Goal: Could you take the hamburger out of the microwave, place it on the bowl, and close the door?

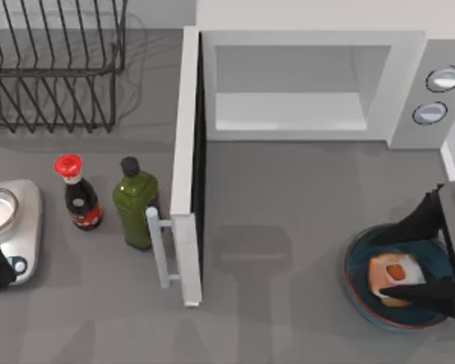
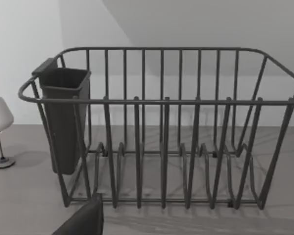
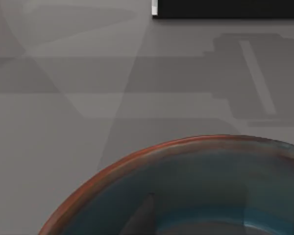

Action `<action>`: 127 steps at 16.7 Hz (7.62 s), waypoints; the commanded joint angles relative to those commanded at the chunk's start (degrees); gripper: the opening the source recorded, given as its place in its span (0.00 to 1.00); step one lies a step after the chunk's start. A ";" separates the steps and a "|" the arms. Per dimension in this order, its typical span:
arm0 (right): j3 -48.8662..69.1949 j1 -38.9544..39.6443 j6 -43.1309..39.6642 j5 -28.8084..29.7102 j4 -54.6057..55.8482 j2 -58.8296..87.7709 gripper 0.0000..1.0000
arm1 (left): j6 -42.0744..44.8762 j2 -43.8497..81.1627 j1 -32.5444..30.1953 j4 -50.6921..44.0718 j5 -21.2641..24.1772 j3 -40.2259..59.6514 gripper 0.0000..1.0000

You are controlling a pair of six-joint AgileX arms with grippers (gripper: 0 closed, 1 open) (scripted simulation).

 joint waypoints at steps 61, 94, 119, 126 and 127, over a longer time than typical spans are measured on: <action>-39.78 0.85 88.96 67.34 17.87 -109.56 1.00 | 0.02 1.02 1.01 0.88 1.01 0.43 0.00; -39.78 0.85 88.96 67.34 17.87 -109.56 1.00 | -0.02 -0.11 -12.35 -3.95 -12.40 3.75 0.00; -39.78 0.85 88.96 67.34 17.87 -109.56 1.00 | -21.65 56.63 -32.77 -29.47 -22.58 40.74 0.00; -39.78 0.85 88.96 67.34 17.87 -109.56 1.00 | -24.09 62.14 -33.71 -32.51 -22.35 44.86 0.00; -39.78 0.85 88.96 67.34 17.87 -109.56 1.00 | -24.02 61.94 -33.44 -32.36 -22.32 44.68 0.00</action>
